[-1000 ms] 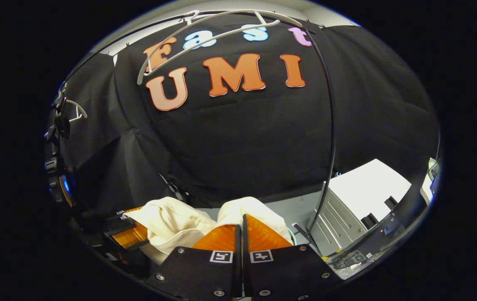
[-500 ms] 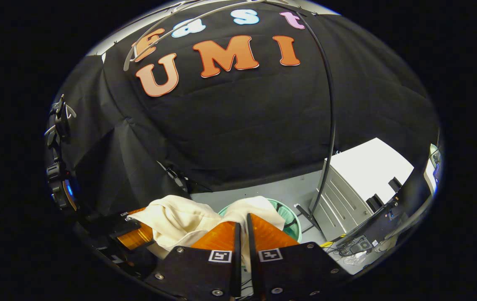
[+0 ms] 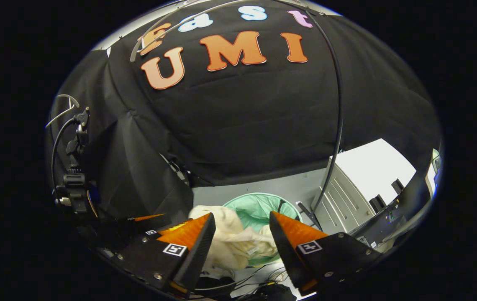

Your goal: Grasp the clothes on the hanger with both hands and then place them into the laundry hamper below.

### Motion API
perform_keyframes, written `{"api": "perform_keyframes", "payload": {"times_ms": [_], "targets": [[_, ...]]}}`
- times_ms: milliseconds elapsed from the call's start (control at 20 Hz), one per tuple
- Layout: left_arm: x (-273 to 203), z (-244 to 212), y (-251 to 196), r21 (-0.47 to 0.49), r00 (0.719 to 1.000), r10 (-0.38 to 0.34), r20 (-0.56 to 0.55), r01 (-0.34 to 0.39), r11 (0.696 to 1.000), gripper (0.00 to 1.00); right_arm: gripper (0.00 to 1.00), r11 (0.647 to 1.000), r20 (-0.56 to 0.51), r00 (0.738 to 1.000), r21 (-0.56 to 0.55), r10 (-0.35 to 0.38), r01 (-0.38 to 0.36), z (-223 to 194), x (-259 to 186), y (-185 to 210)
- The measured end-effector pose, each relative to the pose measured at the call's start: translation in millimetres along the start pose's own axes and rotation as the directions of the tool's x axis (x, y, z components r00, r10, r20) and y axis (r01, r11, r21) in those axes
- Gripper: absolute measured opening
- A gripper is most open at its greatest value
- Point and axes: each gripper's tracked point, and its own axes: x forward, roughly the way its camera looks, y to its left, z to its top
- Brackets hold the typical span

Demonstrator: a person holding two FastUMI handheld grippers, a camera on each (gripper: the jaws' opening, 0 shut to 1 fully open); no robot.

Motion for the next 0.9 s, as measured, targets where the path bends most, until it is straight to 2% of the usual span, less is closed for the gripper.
{"api": "perform_keyframes", "payload": {"times_ms": [50, 250, 500, 550, 700, 900], "targets": [[-2, 6, 0, 0.002, 1.000, 0.003, 0.018, -0.003, 1.000, 0.98, 0.86, 1.000, -0.004, 1.000, 0.004, -0.002, 0.002, -1, 0, -1], [-7, 17, -2, 0.025, 0.998, 0.003, 0.064, -0.004, 1.000, 0.98, 0.93, 1.000, -0.013, 1.000, 0.007, -0.014, 0.014, -6, -1, -5], [-25, 38, -3, 0.038, 0.988, 0.005, 0.152, -0.011, 0.999, 0.98, 0.93, 0.998, -0.043, 0.998, 0.033, -0.047, 0.048, -20, -3, -19], [-29, 43, -1, 0.048, 0.984, 0.012, 0.176, -0.020, 0.999, 0.94, 0.93, 0.998, -0.043, 0.998, 0.032, -0.055, 0.057, -22, -5, -22], [-47, 69, 4, 0.063, 0.964, 0.028, 0.265, -0.046, 0.997, 1.00, 0.93, 0.996, 0.001, 0.996, 0.015, -0.087, 0.087, -12, -16, -37], [-73, 103, 1, 0.047, 0.931, 0.020, 0.365, -0.040, 0.998, 0.98, 0.93, 0.994, 0.081, 0.990, 0.026, -0.112, 0.110, 13, -34, -48]]}}
